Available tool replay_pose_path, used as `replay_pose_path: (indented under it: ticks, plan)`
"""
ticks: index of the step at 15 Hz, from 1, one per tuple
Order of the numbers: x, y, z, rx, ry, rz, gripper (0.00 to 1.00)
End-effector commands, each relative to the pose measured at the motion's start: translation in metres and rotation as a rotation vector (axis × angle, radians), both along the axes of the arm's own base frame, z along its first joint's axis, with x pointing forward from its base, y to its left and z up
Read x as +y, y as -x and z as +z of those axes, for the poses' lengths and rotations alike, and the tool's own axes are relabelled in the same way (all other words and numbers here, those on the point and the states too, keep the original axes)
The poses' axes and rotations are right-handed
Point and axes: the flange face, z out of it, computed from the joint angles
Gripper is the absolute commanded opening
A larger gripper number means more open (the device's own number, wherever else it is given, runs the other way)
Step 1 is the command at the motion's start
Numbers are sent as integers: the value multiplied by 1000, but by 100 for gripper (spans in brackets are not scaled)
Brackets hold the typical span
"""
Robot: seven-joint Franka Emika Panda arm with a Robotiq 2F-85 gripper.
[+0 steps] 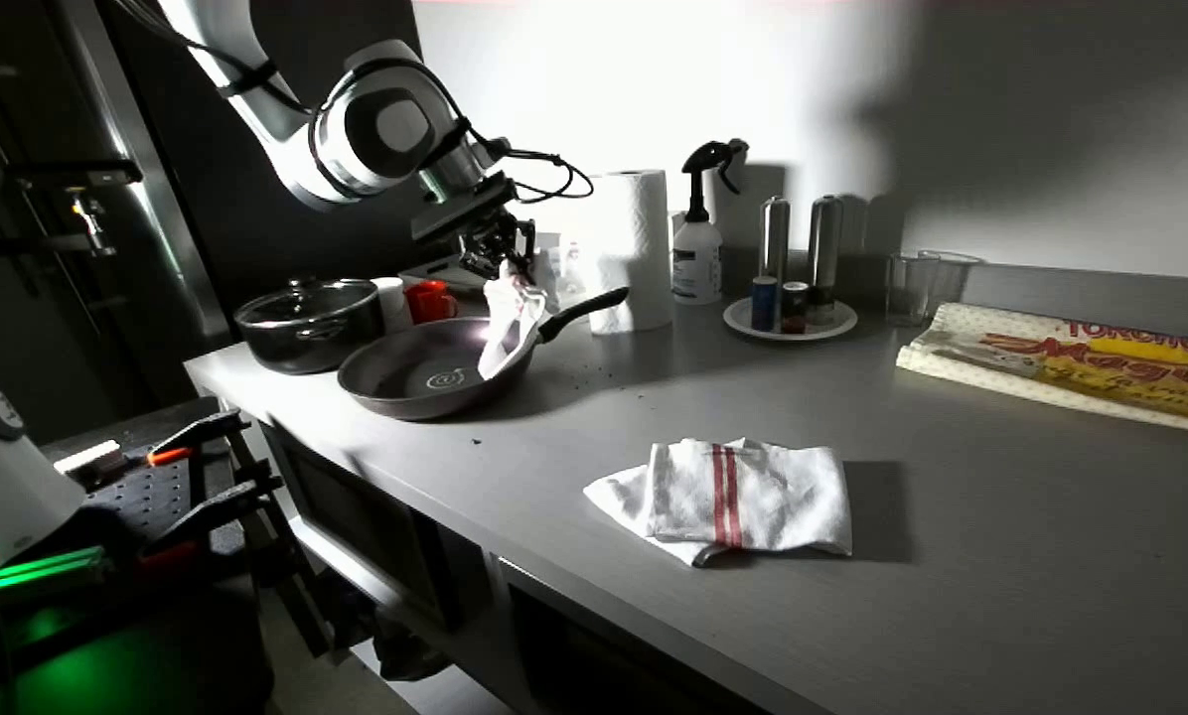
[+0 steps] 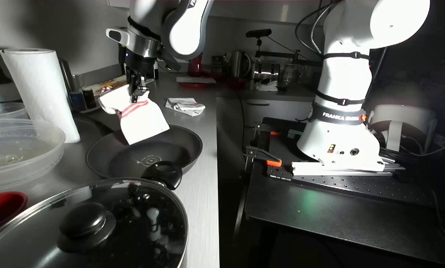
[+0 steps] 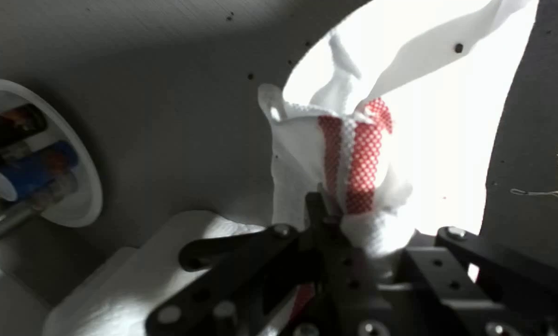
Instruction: Use the towel to wipe the pan
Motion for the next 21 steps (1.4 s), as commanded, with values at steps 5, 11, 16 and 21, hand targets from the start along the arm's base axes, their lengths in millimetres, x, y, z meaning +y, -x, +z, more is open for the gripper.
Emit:
replay_pose_path:
  ticks: [5,11,16,21]
  plan:
    - [-99,11,34,-58,-91,-289,3]
    - [-138,4,4,10,-161,-430,3]
    - [-139,-12,-42,142,-194,-482,3]
    - [-141,-26,-87,260,-169,-506,3]
